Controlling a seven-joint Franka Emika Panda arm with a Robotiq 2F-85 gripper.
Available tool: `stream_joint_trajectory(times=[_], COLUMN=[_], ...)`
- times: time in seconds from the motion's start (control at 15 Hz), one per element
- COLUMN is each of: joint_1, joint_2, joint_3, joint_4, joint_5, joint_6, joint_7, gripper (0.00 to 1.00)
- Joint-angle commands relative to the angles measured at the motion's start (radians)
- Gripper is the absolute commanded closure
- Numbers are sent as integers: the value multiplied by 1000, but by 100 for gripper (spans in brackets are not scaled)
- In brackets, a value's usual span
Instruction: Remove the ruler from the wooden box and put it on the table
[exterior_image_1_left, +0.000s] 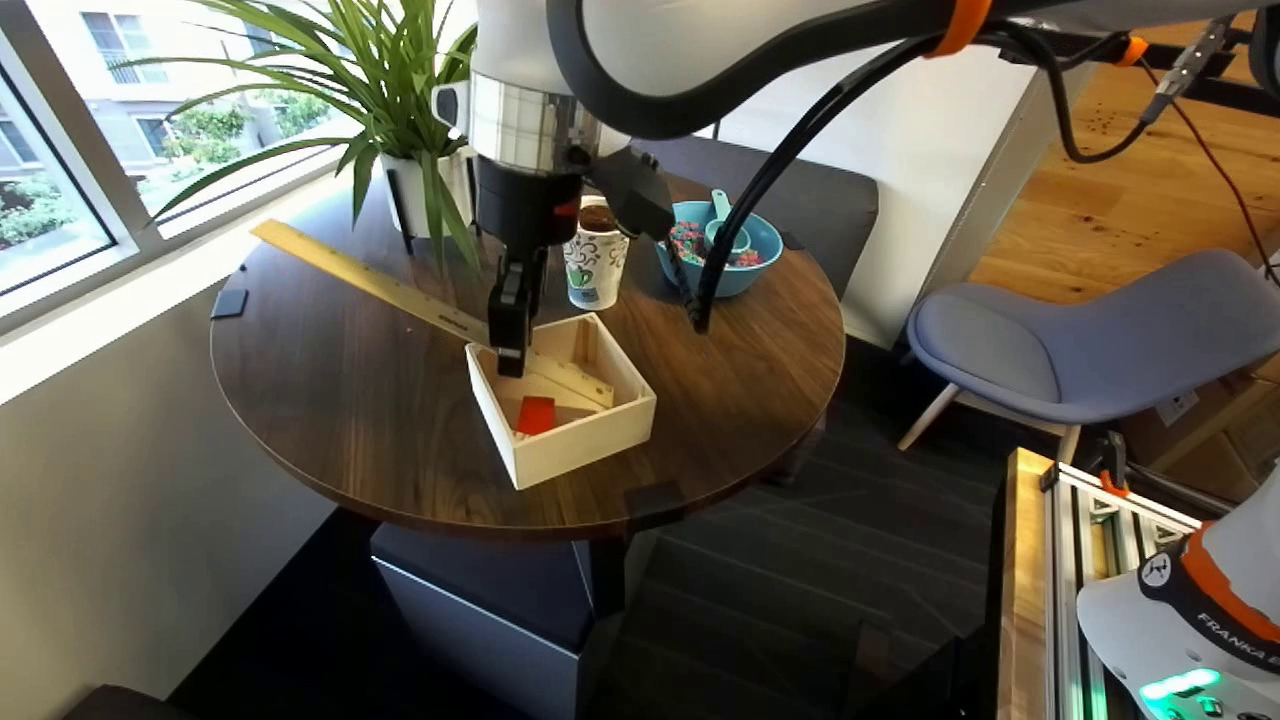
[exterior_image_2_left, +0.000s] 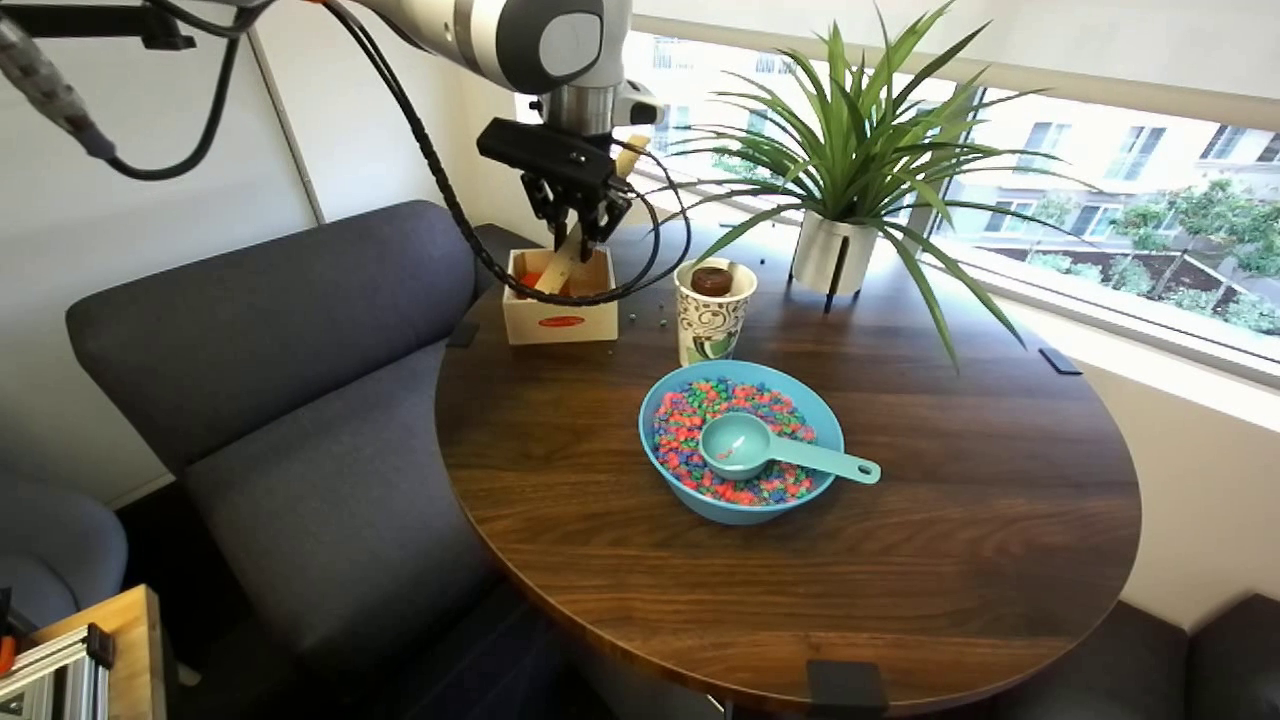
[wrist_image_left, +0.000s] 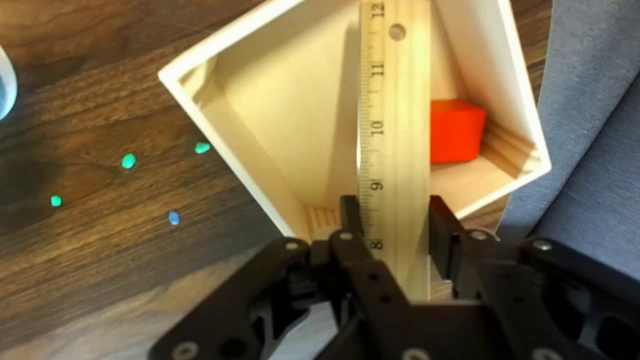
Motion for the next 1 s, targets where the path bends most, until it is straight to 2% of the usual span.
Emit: stream_joint_trajectory(times=[0.0, 0.27, 0.4, 0.8, 0.93], joint_1=[14, 20, 15, -28, -36], joint_2=[-124, -246, -296, -371, -400], joint_3=[-10, -15, -21, -33, -51], joint_4=[-103, -182, -220, -344, -405], joint_5=[-35, -66, -64, 104, 130], joint_6=[71, 82, 1, -228, -230], joint_7=[21, 71, 148, 218, 295], gripper=[90, 90, 90, 90, 90])
